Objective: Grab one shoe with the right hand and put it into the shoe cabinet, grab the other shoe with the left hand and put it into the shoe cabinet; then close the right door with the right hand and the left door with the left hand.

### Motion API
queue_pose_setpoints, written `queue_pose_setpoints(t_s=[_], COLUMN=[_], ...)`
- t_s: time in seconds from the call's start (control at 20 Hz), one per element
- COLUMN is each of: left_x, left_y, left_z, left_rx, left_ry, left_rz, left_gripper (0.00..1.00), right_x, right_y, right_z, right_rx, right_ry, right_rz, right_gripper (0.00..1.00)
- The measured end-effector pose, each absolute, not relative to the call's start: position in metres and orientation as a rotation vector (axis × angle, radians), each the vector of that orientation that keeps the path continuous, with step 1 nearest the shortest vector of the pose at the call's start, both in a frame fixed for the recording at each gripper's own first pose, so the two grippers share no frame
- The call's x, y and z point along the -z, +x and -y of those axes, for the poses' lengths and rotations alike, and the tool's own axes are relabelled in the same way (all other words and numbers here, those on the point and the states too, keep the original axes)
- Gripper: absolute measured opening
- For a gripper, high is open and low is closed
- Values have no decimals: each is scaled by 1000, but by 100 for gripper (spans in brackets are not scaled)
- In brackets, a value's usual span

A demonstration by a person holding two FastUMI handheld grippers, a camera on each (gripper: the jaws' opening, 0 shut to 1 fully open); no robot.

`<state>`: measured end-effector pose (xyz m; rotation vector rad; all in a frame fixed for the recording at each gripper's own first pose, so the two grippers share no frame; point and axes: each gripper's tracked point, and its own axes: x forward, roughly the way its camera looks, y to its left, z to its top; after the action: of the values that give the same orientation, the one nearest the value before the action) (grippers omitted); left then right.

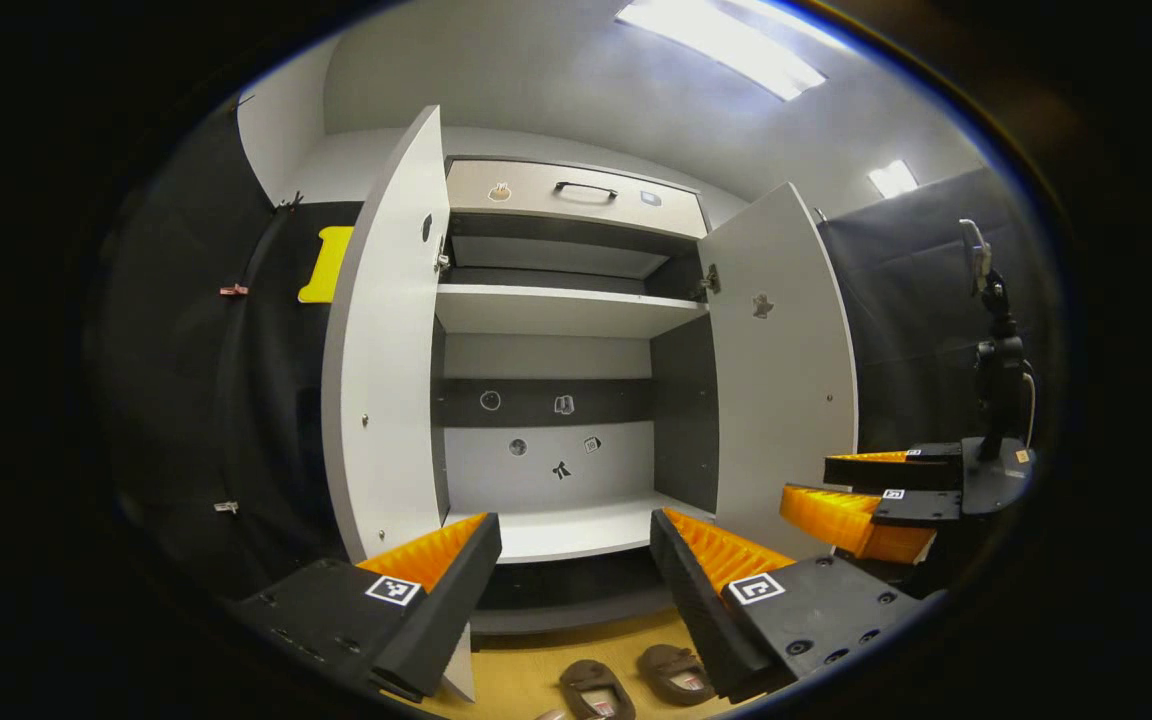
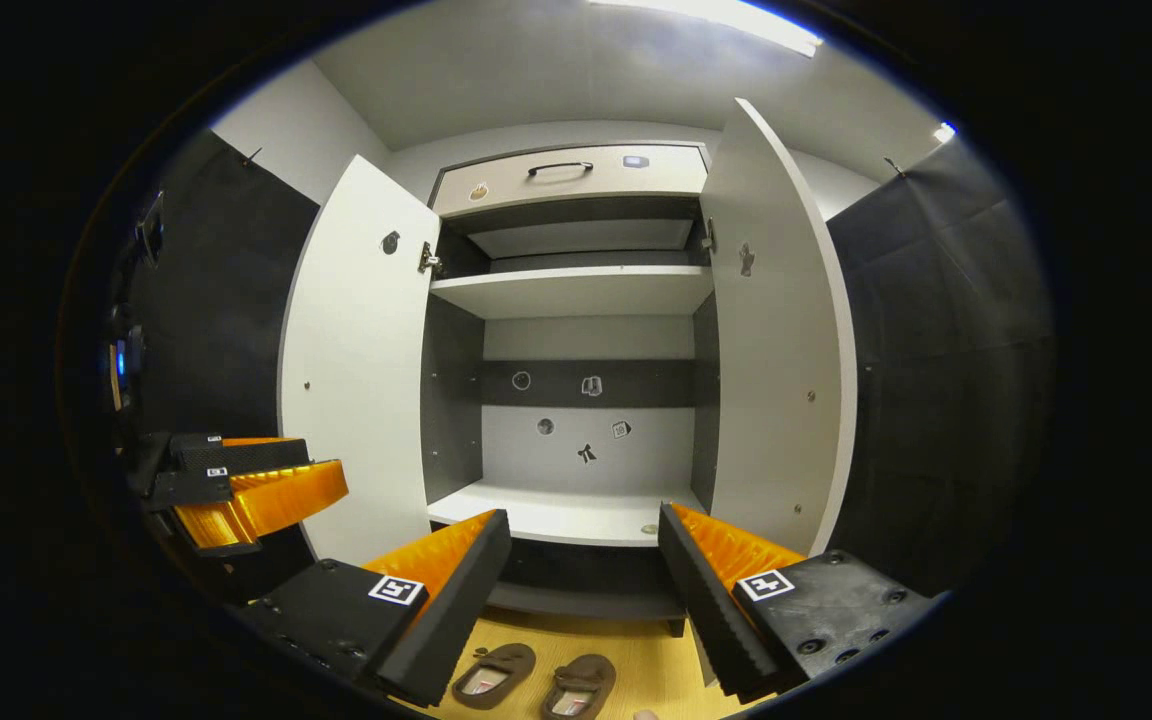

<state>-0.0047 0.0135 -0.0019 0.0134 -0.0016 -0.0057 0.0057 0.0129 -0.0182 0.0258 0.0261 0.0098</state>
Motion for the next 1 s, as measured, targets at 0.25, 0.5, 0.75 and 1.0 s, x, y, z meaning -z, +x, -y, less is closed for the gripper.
queue_pose_setpoints(t_s=[0.25, 0.5, 0.75, 1.0], left_x=[11, 20, 34, 40], left_y=[-12, -14, -15, -17], left_z=[-29, -44, -52, -65], left_rx=[-4, -4, 13, 7], left_ry=[1, -26, -46, -32], left_rz=[-15, -32, -64, -86], left_gripper=[95, 95, 95, 95], right_x=[76, 155, 250, 346], right_y=[14, 21, 19, 9], right_z=[-30, -35, -43, -37], right_rx=[-16, 38, 65, 113], right_ry=[67, 31, 117, 228], right_rz=[-118, -226, -404, -615], right_gripper=[98, 98, 98, 98])
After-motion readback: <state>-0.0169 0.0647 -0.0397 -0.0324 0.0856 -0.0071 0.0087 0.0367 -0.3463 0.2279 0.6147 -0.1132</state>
